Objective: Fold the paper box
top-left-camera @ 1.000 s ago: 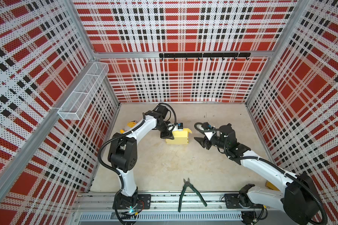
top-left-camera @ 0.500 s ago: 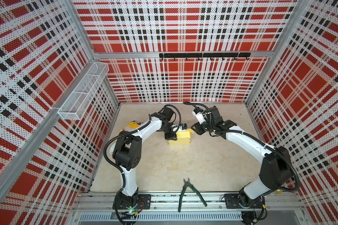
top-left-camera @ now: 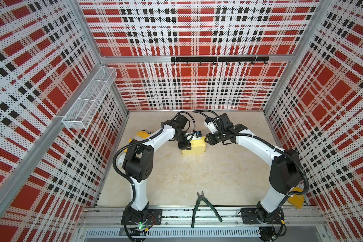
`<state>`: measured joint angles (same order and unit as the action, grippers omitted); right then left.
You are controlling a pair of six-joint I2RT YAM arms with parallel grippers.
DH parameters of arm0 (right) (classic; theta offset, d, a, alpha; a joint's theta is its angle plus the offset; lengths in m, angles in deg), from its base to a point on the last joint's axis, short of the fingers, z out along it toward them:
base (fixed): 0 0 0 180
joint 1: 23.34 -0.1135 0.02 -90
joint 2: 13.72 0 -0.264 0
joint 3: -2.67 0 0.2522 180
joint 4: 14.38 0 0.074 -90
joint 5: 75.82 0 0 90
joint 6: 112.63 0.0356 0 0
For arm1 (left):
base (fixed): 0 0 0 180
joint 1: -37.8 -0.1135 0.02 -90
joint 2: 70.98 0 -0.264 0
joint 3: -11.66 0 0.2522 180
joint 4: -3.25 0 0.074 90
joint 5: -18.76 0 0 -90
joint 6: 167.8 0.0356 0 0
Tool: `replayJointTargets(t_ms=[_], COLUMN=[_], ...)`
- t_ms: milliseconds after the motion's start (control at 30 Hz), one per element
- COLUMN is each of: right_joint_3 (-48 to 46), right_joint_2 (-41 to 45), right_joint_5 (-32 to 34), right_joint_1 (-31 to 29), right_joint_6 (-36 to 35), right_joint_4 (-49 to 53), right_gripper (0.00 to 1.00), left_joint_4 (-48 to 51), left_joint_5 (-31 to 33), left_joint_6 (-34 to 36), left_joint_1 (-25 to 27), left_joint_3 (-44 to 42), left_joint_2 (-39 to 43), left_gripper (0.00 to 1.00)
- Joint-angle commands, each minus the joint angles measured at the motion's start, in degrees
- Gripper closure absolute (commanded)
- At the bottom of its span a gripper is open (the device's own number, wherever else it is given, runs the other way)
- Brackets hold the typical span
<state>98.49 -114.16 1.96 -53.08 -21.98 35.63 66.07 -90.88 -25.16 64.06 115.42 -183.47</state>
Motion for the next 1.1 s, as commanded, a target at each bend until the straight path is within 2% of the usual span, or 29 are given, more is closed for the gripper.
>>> replayJointTargets(t_ms=[0, 233, 500, 767, 1067], right_joint_3=[2.73, 3.00, 2.48, 2.25, 1.63], right_joint_2=[-1.64, -1.32, -3.32, -3.54, -3.62], right_joint_5=[0.28, 1.82, -2.90, -6.03, -6.79], right_joint_1=[0.21, 1.07, 3.02, 3.02, 2.67], right_joint_6=[-0.82, -0.25, 0.32, 2.68, 3.88], right_joint_4=[0.79, 0.20, -1.97, -3.06, -3.02], right_gripper=[0.64, 0.66, 0.66, 0.83, 0.83], left_joint_4=[0.27, 1.11, 1.37, 1.41, 1.42], left_joint_5=[0.31, 0.48, 0.47, 0.65, 0.39], left_joint_6=[-0.11, -0.13, -0.13, -1.12, -1.90], left_joint_1=[0.46, 0.42, 0.42, 0.54, 0.62], left_joint_3=[0.88, 0.53, 0.88, 1.45, 1.76], left_joint_2=[-1.86, -1.77, -1.95, -2.46, -2.98], left_gripper=[0.58, 0.58, 0.57, 0.57, 0.58])
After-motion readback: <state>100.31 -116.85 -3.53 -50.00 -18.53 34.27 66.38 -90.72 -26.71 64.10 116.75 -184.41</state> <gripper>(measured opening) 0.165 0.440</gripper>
